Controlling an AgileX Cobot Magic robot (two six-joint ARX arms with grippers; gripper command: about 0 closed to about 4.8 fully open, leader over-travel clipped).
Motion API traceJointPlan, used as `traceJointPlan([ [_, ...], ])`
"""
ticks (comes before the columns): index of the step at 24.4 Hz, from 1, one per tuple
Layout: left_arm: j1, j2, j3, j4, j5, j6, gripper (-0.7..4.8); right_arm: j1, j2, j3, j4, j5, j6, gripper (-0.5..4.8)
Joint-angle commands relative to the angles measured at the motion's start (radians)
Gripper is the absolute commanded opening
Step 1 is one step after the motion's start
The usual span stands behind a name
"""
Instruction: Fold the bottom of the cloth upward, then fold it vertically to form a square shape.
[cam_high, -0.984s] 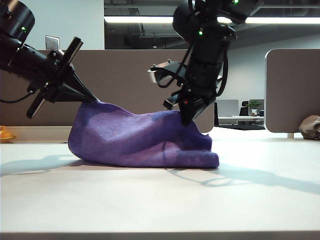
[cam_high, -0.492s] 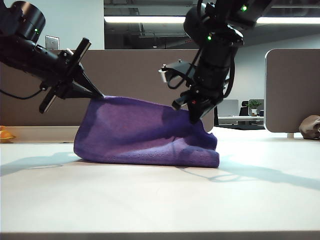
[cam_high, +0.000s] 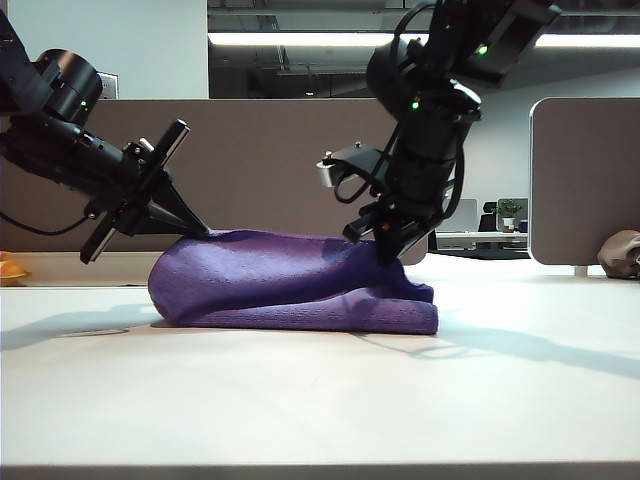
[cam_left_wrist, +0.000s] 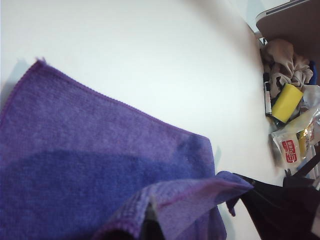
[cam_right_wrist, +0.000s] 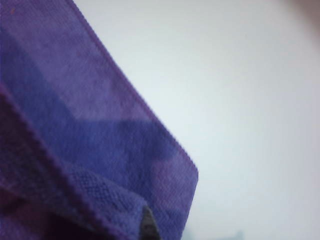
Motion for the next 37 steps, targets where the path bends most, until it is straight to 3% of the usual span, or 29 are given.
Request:
traceJointPlan([
  [1, 0.003, 0.004, 0.01, 0.056, -0.006, 0.005, -0.05, 0.0, 0.014, 0.042, 0.014, -0.002, 0.0, -0.02],
  [9, 0.003, 0.07, 0.133, 0.007, -0.01, 0.005, -0.01, -0.001, 0.045, 0.1, 0.006, -0.004, 0.001, -0.02],
  [11, 0.003, 0.096, 0.177, -0.027, -0.01, 0.006, 0.51, -0.003, 0.051, 0.1, 0.006, -0.005, 0.001, 0.02],
  [14, 0.003, 0.105, 0.19, -0.035, -0.006, 0.019, 0.62, -0.011, 0.056, 0.1, 0.011, -0.005, 0.002, 0.95],
  [18, 0.003, 0.105, 0.19, -0.035, -0.011, 0.047, 0.89, -0.024, 0.058, 0.1, 0.014, -0.01, 0.002, 1.32],
  [19, 0.003, 0.105, 0.19, -0.035, -0.02, 0.047, 1.05, -0.024, 0.058, 0.1, 0.014, -0.017, 0.002, 1.6],
  [20, 0.003, 0.105, 0.19, -0.034, -0.026, 0.049, 1.36, -0.029, 0.058, 0.1, 0.013, -0.027, 0.012, 2.2],
  [26, 0.003, 0.104, 0.191, -0.034, -0.044, 0.058, 2.57, -0.029, 0.058, 0.1, 0.013, -0.029, 0.013, 2.35],
  [29, 0.003, 0.104, 0.191, -0.034, -0.04, 0.058, 2.5, -0.029, 0.057, 0.1, 0.006, -0.054, 0.023, 1.7],
  [30, 0.003, 0.104, 0.191, -0.034, -0.034, 0.058, 2.15, -0.029, 0.058, 0.1, 0.003, -0.058, 0.031, 1.17],
  [31, 0.003, 0.103, 0.191, -0.033, -0.015, 0.058, 1.43, -0.029, 0.058, 0.1, 0.001, -0.058, 0.037, 0.91],
  [33, 0.003, 0.102, 0.191, -0.032, 0.007, 0.058, 0.51, -0.027, 0.058, 0.1, -0.003, -0.059, 0.039, 0.85],
  [37, 0.003, 0.086, 0.191, -0.027, 0.045, 0.057, 0.07, -0.027, 0.058, 0.1, -0.044, -0.079, 0.047, 0.41],
])
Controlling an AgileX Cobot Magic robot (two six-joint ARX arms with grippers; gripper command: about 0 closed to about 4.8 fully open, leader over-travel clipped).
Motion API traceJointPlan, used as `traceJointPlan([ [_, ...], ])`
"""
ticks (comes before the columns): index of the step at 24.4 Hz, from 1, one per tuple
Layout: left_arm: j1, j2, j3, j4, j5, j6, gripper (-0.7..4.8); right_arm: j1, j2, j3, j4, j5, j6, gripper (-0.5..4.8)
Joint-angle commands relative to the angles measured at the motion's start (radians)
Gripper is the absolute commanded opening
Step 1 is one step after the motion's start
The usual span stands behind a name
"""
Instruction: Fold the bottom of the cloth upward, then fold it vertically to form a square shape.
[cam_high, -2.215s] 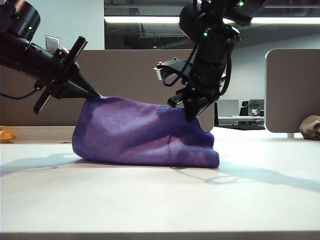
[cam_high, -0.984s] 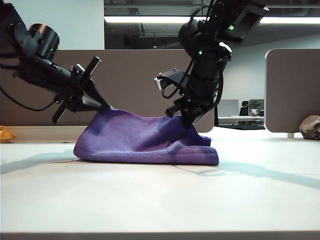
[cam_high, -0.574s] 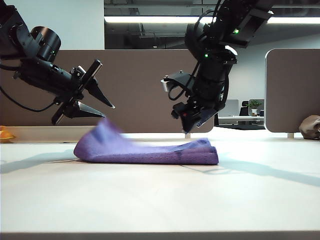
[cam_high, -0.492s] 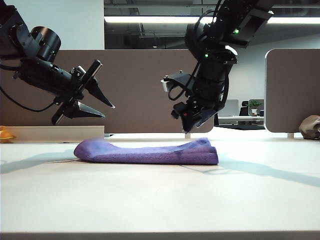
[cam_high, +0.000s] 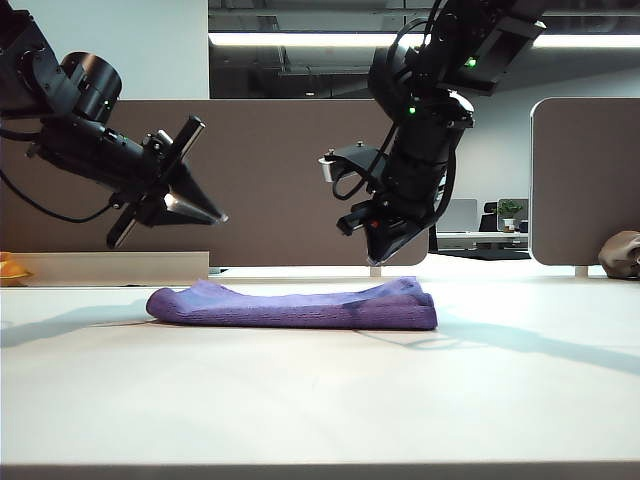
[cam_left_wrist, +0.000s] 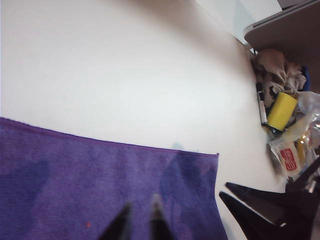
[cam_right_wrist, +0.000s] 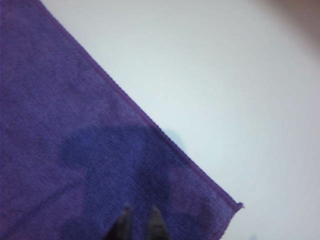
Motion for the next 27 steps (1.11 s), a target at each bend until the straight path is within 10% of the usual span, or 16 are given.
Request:
traceJointPlan([
  [1, 0.002, -0.026, 0.005, 0.013, 0.029, 0.008, 0.07, 0.003, -0.001, 0.006, -0.034, -0.025, 0.012, 0.41],
  [27, 0.009, -0.139, 0.004, -0.122, 0.163, 0.145, 0.02, 0.004, 0.003, 0.006, -0.239, -0.187, 0.109, -0.01],
])
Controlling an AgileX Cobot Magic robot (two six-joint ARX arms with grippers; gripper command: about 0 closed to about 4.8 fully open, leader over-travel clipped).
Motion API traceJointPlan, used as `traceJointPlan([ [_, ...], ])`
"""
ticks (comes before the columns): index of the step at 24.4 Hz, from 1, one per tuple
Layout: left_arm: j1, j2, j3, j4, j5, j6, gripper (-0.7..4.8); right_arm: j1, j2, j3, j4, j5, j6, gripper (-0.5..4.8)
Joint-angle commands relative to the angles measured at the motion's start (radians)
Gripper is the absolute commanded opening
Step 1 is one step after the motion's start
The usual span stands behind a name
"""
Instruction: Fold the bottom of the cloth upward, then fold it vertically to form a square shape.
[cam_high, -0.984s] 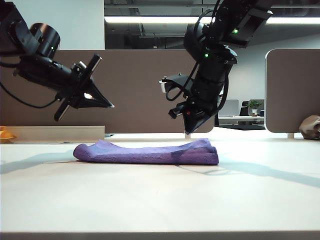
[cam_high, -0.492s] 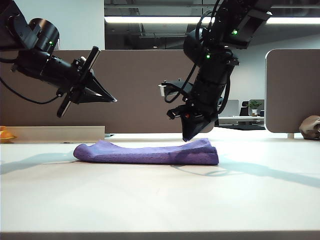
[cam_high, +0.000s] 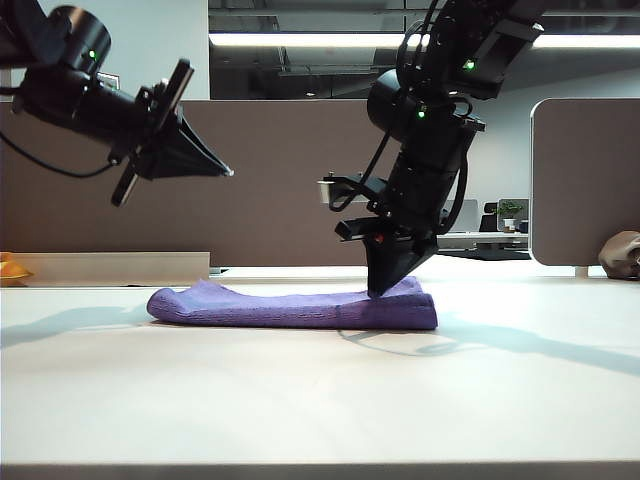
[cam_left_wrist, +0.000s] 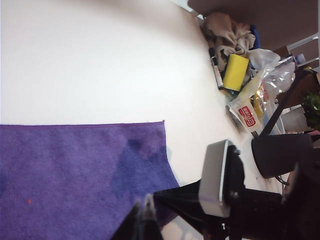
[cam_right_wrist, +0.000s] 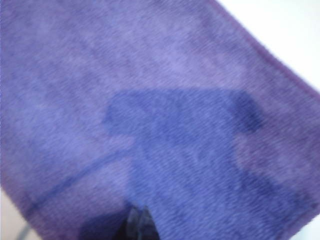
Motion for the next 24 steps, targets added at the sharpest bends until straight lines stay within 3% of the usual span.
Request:
traceJointPlan([
  [1, 0.006, -0.029, 0.002, -0.022, 0.006, 0.022, 0.02, 0.001, -0.003, 0.005, -0.033, -0.027, 0.02, -0.01],
  [11, 0.007, -0.051, 0.002, -0.132, 0.005, 0.098, 0.02, 0.002, -0.003, 0.003, -0.169, -0.066, 0.021, -0.01],
  [22, 0.011, -0.051, 0.002, -0.161, 0.005, 0.102, 0.03, 0.008, -0.003, -0.021, -0.171, -0.091, 0.02, 0.0],
  [24, 0.011, -0.051, 0.002, -0.162, 0.005, 0.103, 0.03, 0.008, -0.005, -0.02, -0.165, -0.087, 0.025, 0.24],
])
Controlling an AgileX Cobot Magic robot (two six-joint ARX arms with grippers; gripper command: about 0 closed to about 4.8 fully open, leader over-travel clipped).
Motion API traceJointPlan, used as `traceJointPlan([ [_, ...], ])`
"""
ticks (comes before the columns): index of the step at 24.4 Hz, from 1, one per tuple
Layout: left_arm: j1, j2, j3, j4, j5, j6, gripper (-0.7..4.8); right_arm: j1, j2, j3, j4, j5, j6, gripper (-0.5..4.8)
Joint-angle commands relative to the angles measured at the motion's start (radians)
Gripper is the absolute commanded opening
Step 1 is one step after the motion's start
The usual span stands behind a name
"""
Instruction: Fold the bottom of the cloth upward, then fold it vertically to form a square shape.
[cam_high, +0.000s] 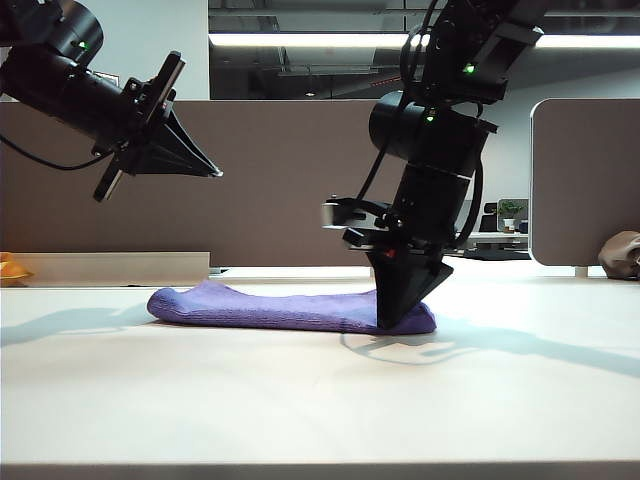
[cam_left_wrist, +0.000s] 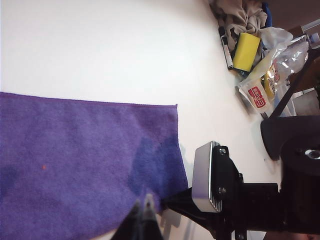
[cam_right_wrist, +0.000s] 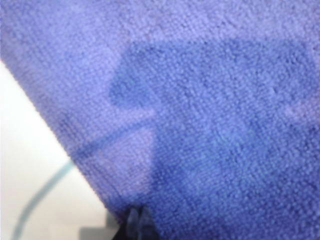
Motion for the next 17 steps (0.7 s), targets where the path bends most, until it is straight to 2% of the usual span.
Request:
traceJointPlan([
  [1, 0.004, -0.005, 0.002, -0.001, 0.004, 0.028, 0.03, 0.001, -0.005, 0.0, 0.006, 0.002, 0.026, 0.73],
  [4, 0.008, -0.005, 0.002, -0.018, -0.012, 0.051, 0.03, 0.001, -0.006, 0.001, 0.007, 0.004, 0.027, 1.06],
  [12, 0.086, -0.005, 0.002, -0.058, -0.019, 0.056, 0.02, 0.0, -0.069, 0.011, 0.031, 0.048, 0.028, 1.08],
  [17, 0.128, -0.005, 0.002, -0.137, -0.023, 0.129, 0.03, 0.0, -0.108, 0.011, 0.027, 0.06, 0.037, 1.08],
])
